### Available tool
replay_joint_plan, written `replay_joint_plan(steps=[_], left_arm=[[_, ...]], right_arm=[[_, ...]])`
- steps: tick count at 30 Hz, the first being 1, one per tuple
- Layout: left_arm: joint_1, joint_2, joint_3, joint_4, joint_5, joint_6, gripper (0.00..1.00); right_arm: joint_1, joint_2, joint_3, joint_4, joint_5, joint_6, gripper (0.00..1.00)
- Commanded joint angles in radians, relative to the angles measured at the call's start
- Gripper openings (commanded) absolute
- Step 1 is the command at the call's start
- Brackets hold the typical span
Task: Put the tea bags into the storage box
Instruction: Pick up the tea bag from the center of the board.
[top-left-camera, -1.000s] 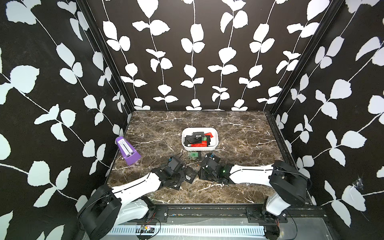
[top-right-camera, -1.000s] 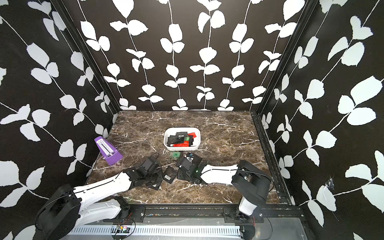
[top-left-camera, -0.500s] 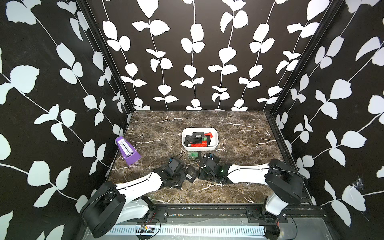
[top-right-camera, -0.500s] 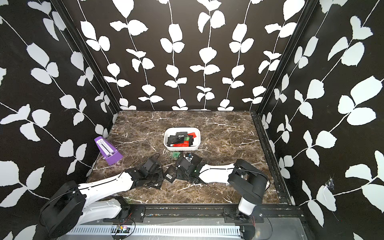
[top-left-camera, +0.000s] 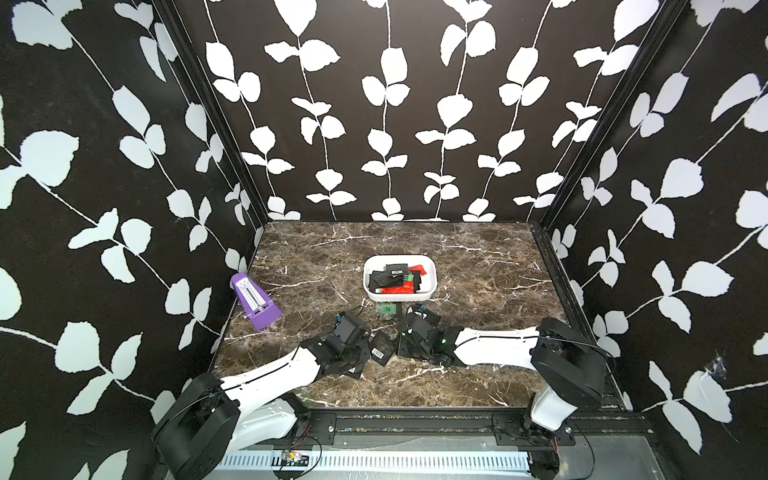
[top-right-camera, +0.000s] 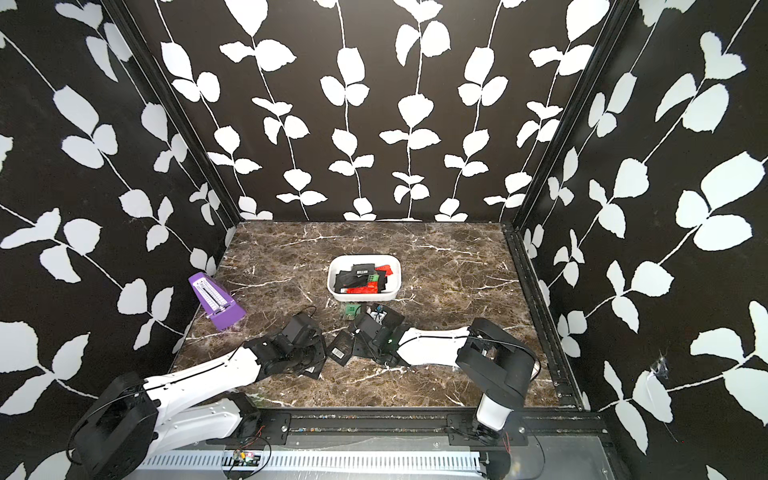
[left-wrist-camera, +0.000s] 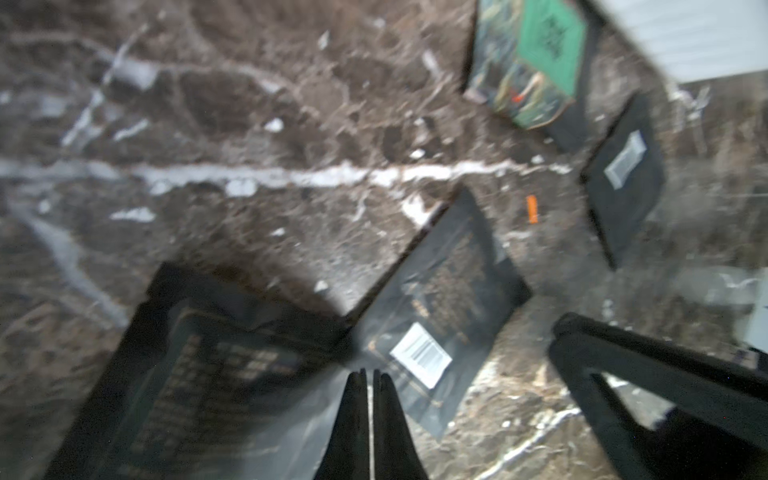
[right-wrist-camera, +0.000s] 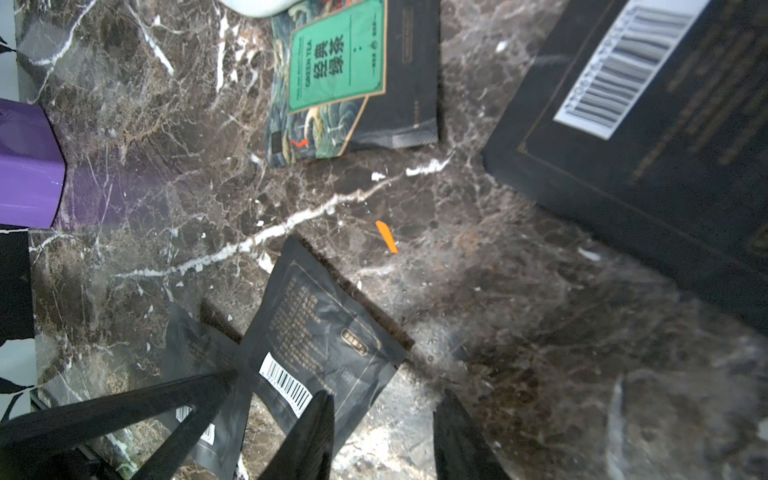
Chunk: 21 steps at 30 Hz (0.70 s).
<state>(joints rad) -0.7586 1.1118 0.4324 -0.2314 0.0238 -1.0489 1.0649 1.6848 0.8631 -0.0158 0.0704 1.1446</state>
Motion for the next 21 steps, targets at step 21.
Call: replay_joint_plan(steps=[21], left_arm=[[-0.001, 0.181, 0.04, 0.044, -0.005, 0.02, 0.0]], right_arm=[[-0.024, 0.034, 0.004, 0.038, -0.004, 0.001, 0.42]])
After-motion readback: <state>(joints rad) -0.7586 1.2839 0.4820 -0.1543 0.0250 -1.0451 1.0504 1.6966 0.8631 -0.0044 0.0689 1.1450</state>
